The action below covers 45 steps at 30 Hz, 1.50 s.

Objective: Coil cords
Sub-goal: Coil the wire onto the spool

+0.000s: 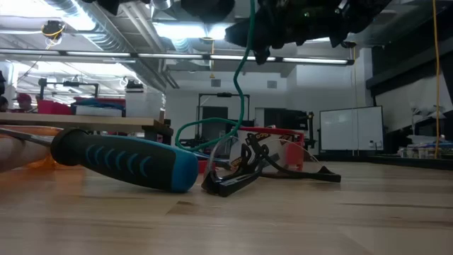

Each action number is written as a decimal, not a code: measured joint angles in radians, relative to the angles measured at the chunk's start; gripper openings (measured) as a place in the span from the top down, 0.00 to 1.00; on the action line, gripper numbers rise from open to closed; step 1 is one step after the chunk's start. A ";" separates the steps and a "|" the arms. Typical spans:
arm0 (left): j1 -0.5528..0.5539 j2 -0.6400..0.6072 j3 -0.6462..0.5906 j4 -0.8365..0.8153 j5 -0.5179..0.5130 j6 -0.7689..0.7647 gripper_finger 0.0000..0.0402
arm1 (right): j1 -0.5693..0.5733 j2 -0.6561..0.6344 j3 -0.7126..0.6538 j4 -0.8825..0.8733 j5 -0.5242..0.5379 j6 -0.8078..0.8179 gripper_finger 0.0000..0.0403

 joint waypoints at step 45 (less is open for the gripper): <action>0.006 0.001 0.000 -0.110 -0.102 -0.012 1.00 | 0.007 -0.020 0.000 -0.014 -0.027 0.155 0.47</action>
